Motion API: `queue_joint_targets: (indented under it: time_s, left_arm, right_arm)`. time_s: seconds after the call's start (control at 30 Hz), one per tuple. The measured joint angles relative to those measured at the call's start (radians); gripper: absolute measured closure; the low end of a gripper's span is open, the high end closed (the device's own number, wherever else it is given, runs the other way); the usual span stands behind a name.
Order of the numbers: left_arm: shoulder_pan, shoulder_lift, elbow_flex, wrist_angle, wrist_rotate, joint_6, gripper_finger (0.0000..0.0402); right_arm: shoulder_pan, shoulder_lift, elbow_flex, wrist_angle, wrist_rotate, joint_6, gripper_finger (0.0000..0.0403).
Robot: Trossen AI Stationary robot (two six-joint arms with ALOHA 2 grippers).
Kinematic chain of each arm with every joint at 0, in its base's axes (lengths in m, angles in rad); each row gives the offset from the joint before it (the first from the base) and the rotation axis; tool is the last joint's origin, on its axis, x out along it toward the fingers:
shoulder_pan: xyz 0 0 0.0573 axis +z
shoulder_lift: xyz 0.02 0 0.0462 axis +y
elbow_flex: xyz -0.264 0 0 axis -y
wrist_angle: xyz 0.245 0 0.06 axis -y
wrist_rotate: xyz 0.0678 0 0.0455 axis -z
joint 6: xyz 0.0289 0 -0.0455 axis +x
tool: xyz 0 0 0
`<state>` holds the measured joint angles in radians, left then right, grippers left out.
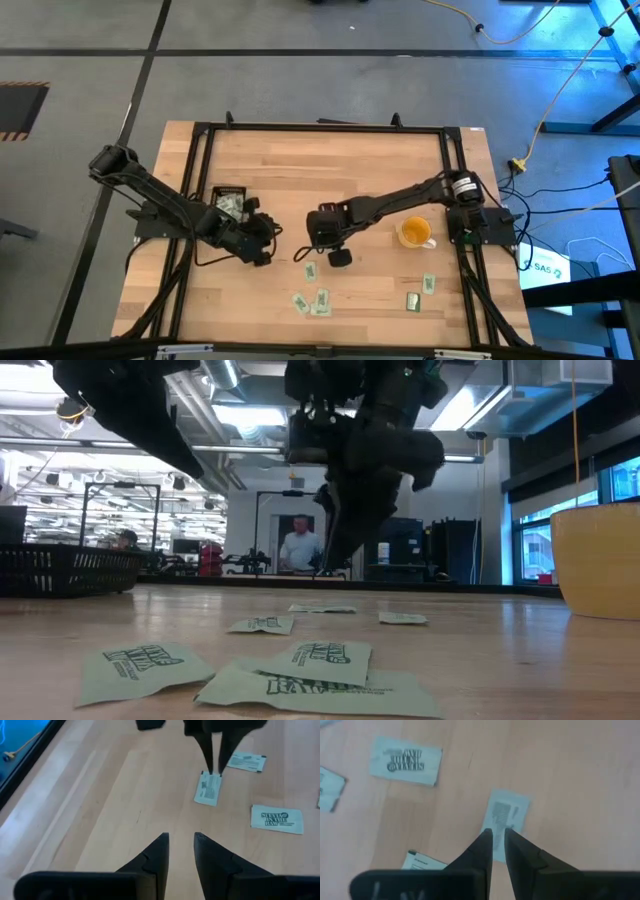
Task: Pick and place Stevia / Truvia into bins
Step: Put the stevia packet into the black bin
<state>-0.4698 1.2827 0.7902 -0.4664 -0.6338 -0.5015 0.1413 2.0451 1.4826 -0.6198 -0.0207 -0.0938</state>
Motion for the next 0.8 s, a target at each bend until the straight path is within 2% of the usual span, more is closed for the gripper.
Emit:
queue_joint_targets:
  time_s: [0.23, 0.43, 0.8]
  left_arm:
    - [0.000, 0.000, 0.000, -0.003, -0.001, 0.000, 0.0316]
    - [0.000, 0.000, 0.000, -0.004, -0.002, 0.000, 0.0316]
    - [0.000, 0.001, 0.000, -0.009, -0.002, 0.000, 0.0316]
  right_arm:
    - [0.008, 0.051, 0.000, -0.004, 0.002, 0.000, 0.0350]
    - [0.008, 0.085, 0.001, -0.006, 0.090, 0.004, 0.0350]
    - [0.008, 0.138, 0.008, -0.001, 0.112, -0.017, 0.0350]
